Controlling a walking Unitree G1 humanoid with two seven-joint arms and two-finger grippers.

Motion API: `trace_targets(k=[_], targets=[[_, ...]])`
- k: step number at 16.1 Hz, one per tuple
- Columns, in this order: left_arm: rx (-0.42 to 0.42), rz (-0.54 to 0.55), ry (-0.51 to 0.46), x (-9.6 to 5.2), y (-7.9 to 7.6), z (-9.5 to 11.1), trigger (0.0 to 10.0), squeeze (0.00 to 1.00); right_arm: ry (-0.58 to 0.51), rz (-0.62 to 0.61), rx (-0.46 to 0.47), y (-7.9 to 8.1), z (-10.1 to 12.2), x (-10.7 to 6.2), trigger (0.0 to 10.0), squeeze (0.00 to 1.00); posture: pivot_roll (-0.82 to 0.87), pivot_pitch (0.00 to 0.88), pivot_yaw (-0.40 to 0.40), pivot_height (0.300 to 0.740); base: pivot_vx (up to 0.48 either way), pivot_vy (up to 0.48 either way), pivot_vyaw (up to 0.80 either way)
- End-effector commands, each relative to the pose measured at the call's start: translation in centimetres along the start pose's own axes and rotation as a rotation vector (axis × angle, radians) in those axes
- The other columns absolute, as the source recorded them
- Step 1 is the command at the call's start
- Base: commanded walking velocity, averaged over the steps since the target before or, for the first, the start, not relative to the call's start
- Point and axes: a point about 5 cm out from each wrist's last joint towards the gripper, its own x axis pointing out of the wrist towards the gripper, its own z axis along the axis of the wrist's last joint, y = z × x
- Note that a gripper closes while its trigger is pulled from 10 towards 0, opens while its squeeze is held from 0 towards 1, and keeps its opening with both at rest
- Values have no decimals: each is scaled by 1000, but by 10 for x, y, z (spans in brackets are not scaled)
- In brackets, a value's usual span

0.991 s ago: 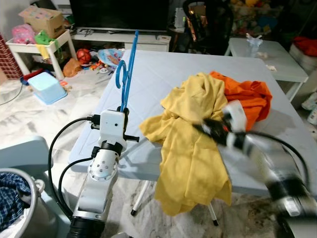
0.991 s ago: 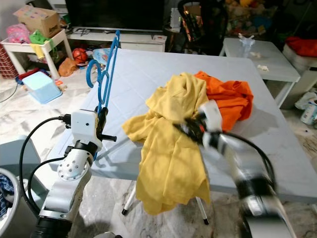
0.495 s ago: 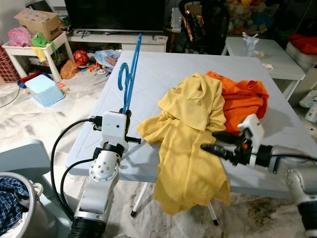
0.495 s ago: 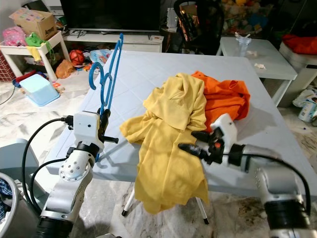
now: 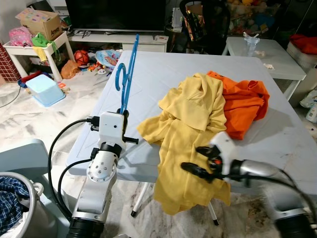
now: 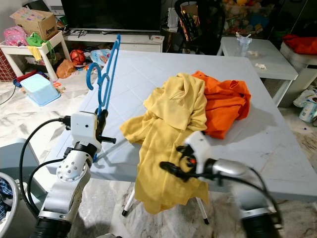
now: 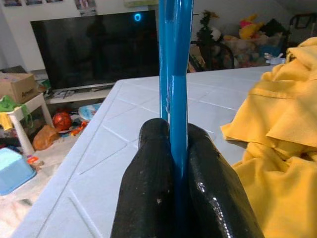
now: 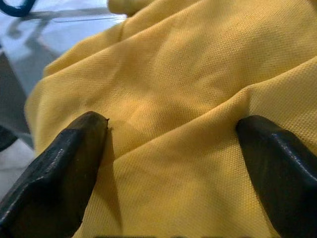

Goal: Hang hanger

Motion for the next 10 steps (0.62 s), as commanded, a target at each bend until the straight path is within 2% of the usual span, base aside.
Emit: trace_targets(k=[1, 2, 3, 10], targets=[[-3, -6, -14, 2, -1, 3, 10000, 0, 34, -77, -37, -1, -2, 4, 10000, 0, -90, 0, 8, 740, 0, 0, 0], [-2, -5, -13, 3, -1, 3, 10000, 0, 52, -120, -72, -1, -6, 6, 10000, 0, -89, 0, 6, 740, 0, 0, 0], [-2, -2, -11, 3, -1, 2, 10000, 0, 53, -170, -87, 1, -8, 10, 0, 0, -89, 0, 6, 740, 0, 0, 0], [-6, -9, -11, 2, -3, 2, 10000, 0, 47, -346, -108, -11, -6, 19, 0, 0, -85, 0, 4, 740, 0, 0, 0]])
